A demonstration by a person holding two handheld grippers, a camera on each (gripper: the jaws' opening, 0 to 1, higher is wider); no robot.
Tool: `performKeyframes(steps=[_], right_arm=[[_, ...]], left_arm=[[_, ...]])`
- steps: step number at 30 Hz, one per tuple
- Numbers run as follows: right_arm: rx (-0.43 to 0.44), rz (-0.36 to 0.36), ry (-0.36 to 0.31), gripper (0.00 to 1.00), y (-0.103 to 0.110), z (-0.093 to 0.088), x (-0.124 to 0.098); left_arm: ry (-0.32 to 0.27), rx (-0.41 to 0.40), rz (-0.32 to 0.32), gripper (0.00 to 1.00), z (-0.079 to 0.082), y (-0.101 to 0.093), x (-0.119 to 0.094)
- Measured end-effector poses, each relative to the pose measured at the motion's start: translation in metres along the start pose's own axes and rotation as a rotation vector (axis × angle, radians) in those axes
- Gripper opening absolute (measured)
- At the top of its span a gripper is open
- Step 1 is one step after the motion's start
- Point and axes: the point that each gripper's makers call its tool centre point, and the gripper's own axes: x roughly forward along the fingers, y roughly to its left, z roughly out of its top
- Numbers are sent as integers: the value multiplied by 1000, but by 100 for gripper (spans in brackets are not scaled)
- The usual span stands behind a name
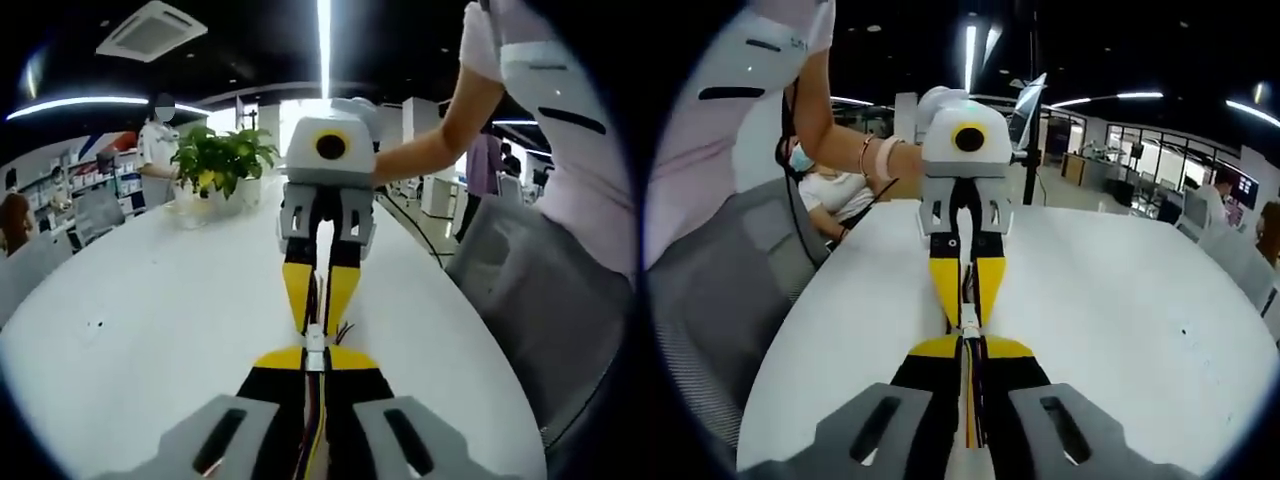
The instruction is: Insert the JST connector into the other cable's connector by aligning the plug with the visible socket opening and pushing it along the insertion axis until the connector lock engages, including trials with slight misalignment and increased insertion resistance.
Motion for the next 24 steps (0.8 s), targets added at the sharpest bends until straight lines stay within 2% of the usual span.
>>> performKeyframes(steps=[5,7,8,9,13,18,24], right_arm=[[-2,4,10,2,0,-2,3],[14,24,-12,2,4,2,5],[13,39,19,2,7,-3,7],[-56,21,35,2,4,-7,11],[-11,24,26,2,1,-12,13],[-15,14,18,2,-5,-12,13],[-37,0,31,2,-15,-22,20]], left_arm=[[11,17,-5,0,-2,0,0],[2,18,-16,0,0,-3,1],[17,27,-44,0,0,-9,3],[40,64,-28,0,-3,-5,3],[41,37,-22,0,-8,-2,5],[32,40,-14,0,-7,3,5],[55,52,1,0,-18,14,13]])
